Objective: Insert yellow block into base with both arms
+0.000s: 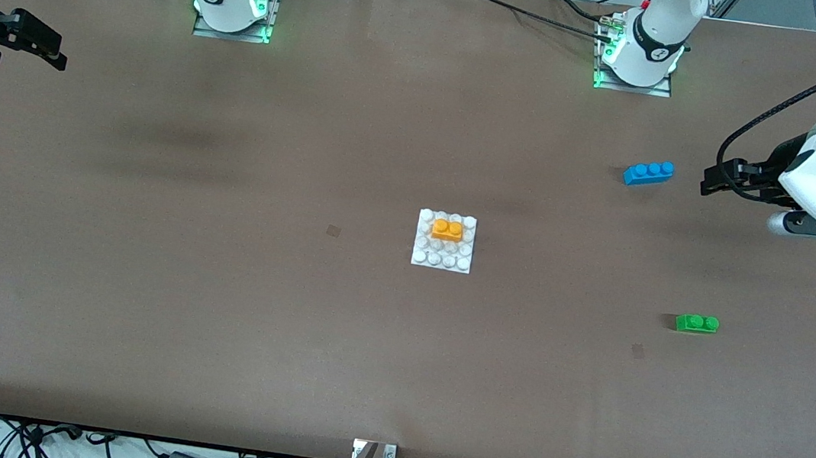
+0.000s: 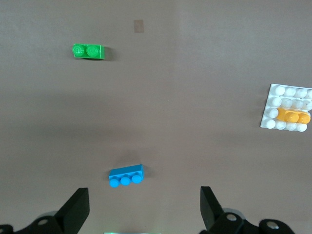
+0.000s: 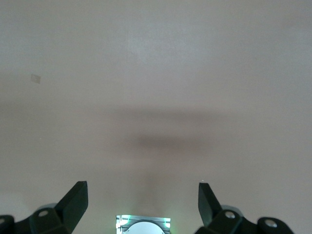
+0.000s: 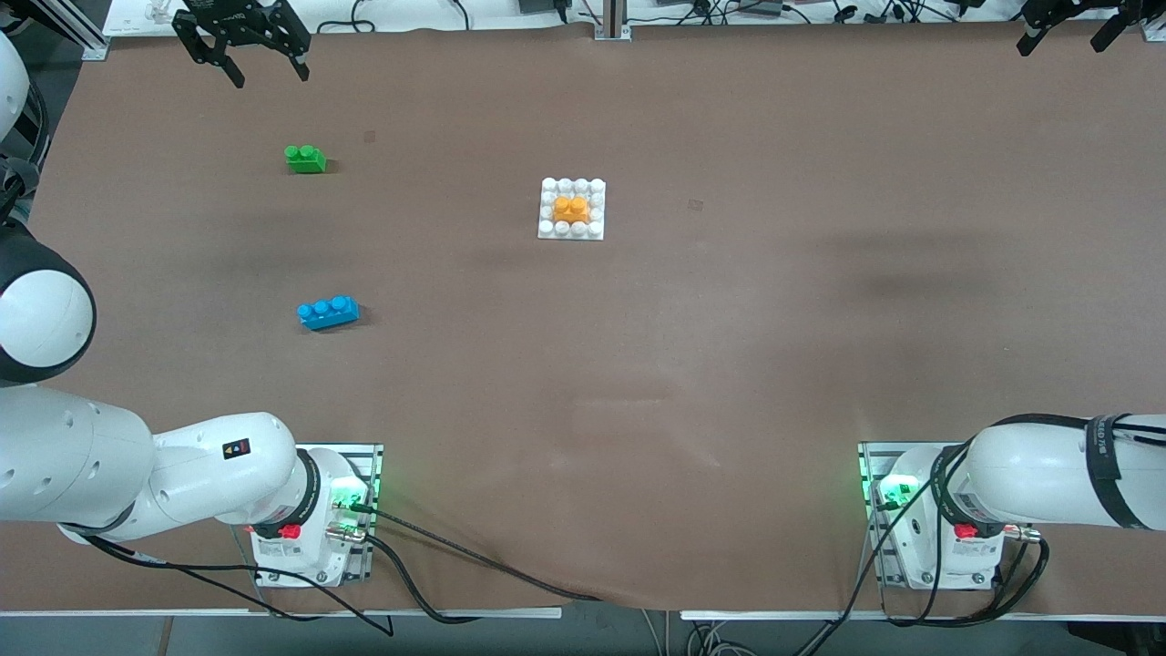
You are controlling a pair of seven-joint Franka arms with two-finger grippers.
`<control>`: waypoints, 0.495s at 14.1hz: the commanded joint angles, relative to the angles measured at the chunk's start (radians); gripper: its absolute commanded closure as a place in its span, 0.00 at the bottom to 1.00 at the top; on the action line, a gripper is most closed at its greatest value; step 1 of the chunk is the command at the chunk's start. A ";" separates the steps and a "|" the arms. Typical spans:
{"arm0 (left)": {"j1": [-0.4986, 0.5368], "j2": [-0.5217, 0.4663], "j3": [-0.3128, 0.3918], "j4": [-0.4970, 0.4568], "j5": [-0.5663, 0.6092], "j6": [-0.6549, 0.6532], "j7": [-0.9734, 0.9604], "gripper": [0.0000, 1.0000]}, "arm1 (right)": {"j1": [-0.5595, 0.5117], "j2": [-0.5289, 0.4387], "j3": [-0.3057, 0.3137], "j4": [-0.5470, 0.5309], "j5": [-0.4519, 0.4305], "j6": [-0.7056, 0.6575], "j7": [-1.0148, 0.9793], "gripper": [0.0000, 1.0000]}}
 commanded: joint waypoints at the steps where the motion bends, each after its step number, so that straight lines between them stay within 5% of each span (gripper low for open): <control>1: -0.061 0.016 0.035 0.043 0.010 -0.030 0.014 0.00 | 0.005 0.006 -0.003 0.021 0.010 -0.020 0.000 0.00; 7: -0.088 0.026 0.075 0.061 0.018 -0.035 0.015 0.00 | 0.005 0.006 -0.003 0.021 0.010 -0.021 0.001 0.00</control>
